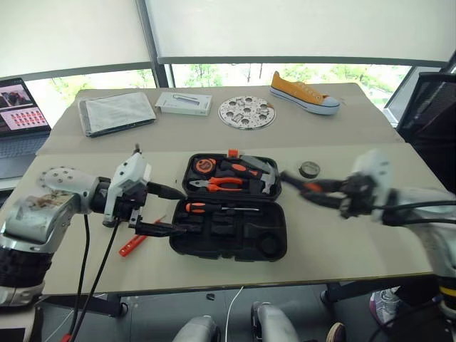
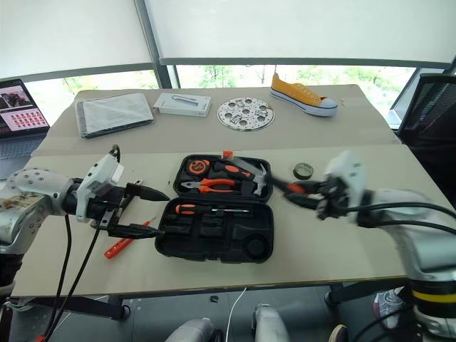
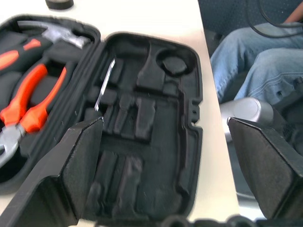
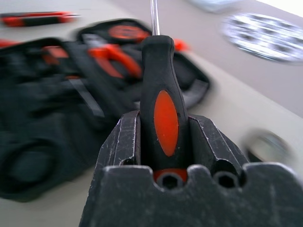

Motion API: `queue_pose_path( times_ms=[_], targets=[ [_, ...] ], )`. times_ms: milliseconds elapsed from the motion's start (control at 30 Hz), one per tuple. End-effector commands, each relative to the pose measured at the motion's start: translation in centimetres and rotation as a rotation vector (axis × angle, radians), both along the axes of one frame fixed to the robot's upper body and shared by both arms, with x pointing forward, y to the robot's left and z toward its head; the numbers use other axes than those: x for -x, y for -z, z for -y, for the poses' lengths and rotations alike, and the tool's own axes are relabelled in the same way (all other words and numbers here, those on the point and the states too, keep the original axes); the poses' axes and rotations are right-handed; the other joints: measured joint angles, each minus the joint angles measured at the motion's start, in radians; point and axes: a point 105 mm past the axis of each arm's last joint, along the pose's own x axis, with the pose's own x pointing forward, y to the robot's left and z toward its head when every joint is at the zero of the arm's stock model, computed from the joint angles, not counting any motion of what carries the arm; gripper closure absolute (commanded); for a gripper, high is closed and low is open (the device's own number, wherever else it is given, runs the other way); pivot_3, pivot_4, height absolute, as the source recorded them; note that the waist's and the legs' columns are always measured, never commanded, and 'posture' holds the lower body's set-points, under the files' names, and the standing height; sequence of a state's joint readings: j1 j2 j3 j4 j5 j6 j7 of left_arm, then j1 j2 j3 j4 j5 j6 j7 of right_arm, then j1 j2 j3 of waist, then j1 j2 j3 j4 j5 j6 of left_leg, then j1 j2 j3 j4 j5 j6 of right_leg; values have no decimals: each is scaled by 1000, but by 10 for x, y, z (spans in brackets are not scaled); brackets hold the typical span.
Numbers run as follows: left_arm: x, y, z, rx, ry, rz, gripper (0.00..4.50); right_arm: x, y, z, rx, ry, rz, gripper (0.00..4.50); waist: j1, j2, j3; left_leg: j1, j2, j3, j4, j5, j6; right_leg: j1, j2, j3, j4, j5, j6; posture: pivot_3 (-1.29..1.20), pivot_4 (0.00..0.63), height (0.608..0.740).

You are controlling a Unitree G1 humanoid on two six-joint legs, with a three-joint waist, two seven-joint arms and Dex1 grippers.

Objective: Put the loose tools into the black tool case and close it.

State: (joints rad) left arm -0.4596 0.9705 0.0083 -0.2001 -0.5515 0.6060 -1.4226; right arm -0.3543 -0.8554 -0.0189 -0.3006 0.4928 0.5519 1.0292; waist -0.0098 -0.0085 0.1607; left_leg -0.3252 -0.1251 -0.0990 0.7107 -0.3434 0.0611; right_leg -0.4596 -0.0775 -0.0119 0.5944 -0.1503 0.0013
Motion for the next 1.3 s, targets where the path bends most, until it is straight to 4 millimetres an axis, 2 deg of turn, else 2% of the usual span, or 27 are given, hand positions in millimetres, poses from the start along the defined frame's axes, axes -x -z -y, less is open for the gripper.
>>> queue_pose_path(
  times_ms=[33,167,300,467,733,767,900,1000,1067,1167,1300],
  targets=[
    [5,-10,-2,-17,-4,83,0,3,14,-38,126,-204,61,3456,2,0,0,0,0,0,0,0,0,0,0,0,0,0,0,0,150,737],
    [8,-11,-4,-14,-26,93,0,-8,32,-50,213,-256,85,3456,10,-1,0,-1,-1,0,1,0,0,-1,0,-1,0,0,0,0,150,737],
    [10,-10,-5,-11,-49,99,0,-20,38,-52,220,-224,70,3456,12,-1,0,-1,-2,0,1,0,0,-2,1,-2,0,0,0,0,150,737],
    [10,-12,-6,-7,-71,109,0,-25,37,-50,207,-214,43,3456,8,-1,0,-1,0,0,0,0,-1,-3,1,-1,0,1,-2,0,150,737],
    [5,-11,-8,1,-100,128,0,-20,46,-45,236,-237,32,3456,7,-1,1,-1,0,0,0,0,-1,-3,1,-1,0,1,-2,0,150,737],
    [5,-12,-8,3,-100,130,0,-21,45,-44,235,-232,31,2956,7,-1,1,-1,0,0,0,0,-1,-3,1,-1,0,1,-2,0,150,737],
    [3,-12,-7,4,-98,133,0,-21,37,-46,213,-226,32,1699,6,-1,1,-1,0,0,0,0,-1,-3,1,-1,1,1,-2,0,150,737],
    [1,-13,-6,6,-97,136,0,-18,19,-55,138,-231,41,588,7,-1,1,-1,0,0,0,0,-1,-3,1,-1,0,1,-2,0,150,737],
    [0,-14,-6,8,-97,137,0,-17,8,-62,81,-227,38,39,7,-1,1,-1,0,0,0,0,-1,-3,1,-1,0,1,-2,0,150,737],
    [-1,-13,-6,10,-95,136,0,-18,3,-67,47,-213,33,39,6,-1,1,-2,0,0,0,0,-1,-3,1,-1,1,1,-3,0,150,737],
    [-2,-13,-5,13,-89,134,0,-22,9,-73,44,-188,15,39,5,-1,1,-2,0,0,0,0,-1,-4,1,-1,1,1,-3,0,150,737]
  ],
)
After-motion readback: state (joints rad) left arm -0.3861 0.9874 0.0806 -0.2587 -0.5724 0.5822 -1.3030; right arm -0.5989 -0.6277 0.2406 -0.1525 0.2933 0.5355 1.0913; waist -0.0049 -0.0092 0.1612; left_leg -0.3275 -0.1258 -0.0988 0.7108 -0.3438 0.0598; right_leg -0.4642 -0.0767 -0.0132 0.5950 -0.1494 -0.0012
